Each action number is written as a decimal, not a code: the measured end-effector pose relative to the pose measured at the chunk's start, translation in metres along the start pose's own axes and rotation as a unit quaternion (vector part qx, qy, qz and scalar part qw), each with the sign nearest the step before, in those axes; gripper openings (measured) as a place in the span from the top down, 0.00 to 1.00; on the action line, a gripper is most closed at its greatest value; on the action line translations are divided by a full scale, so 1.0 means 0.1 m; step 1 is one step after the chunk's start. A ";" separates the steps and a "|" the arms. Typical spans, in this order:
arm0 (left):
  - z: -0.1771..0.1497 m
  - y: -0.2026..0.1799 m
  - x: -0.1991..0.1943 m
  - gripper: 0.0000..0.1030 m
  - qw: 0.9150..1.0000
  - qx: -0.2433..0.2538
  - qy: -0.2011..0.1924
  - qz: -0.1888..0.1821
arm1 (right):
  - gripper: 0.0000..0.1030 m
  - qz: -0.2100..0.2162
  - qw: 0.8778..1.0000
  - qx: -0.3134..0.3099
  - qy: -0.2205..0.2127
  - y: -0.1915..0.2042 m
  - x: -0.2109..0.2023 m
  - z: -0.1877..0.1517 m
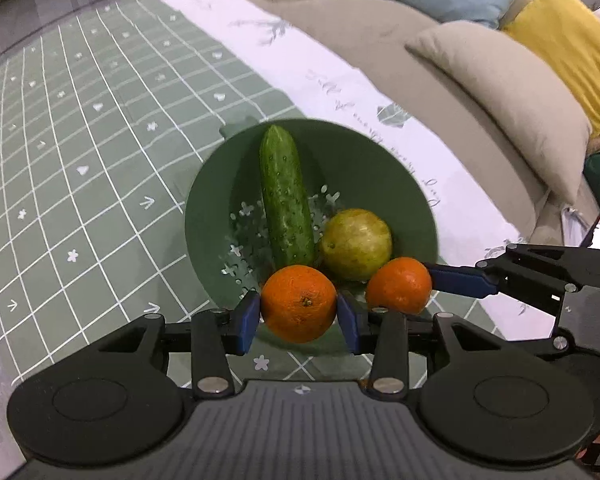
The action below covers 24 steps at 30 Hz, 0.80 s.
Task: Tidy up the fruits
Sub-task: 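Lower both mandarins into the colander and open both tools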
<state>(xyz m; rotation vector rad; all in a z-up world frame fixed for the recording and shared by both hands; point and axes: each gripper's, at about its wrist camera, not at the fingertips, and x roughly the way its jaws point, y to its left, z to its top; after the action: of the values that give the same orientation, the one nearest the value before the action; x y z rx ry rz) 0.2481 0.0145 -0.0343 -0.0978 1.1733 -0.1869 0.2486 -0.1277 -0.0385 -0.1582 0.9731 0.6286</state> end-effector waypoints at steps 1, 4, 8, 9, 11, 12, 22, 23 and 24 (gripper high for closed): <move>0.02 0.01 0.04 0.54 1.000 0.001 0.006 0.004 | 0.63 0.003 1.000 -0.002 0.009 -0.01 0.05 0.01; 0.06 0.03 0.15 0.54 1.000 0.008 0.021 0.009 | 0.63 0.009 0.999 -0.004 0.033 -0.04 0.20 0.04; 0.09 0.03 0.29 0.54 0.999 0.016 0.041 0.013 | 0.63 0.015 0.999 0.001 0.052 -0.07 0.33 0.05; 0.09 0.03 0.32 0.54 0.999 0.018 0.046 0.017 | 0.63 0.018 0.998 0.004 0.057 -0.08 0.36 0.06; 0.11 0.02 0.37 0.54 0.998 0.024 0.051 0.024 | 0.63 0.023 0.998 0.009 0.063 -0.09 0.41 0.06; 0.11 0.02 0.39 0.54 0.998 0.029 0.052 0.025 | 0.62 0.024 0.998 0.008 0.065 -0.09 0.42 0.06; 0.11 0.02 0.44 0.47 0.997 0.034 0.059 0.027 | 0.61 0.018 0.997 -0.005 0.070 -0.05 0.43 0.09; 0.10 0.02 0.42 0.47 0.998 0.035 0.056 0.027 | 0.61 0.017 0.997 -0.003 0.070 -0.06 0.42 0.08; 0.10 0.02 0.39 0.47 0.998 0.034 0.052 0.026 | 0.60 0.016 0.997 -0.001 0.069 -0.06 0.41 0.08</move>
<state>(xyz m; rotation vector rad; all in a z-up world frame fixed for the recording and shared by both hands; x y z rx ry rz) 0.2721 0.0082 -0.0665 0.0023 1.2713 -0.1887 0.2744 -0.1119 -0.0681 -0.1905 1.1098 0.6539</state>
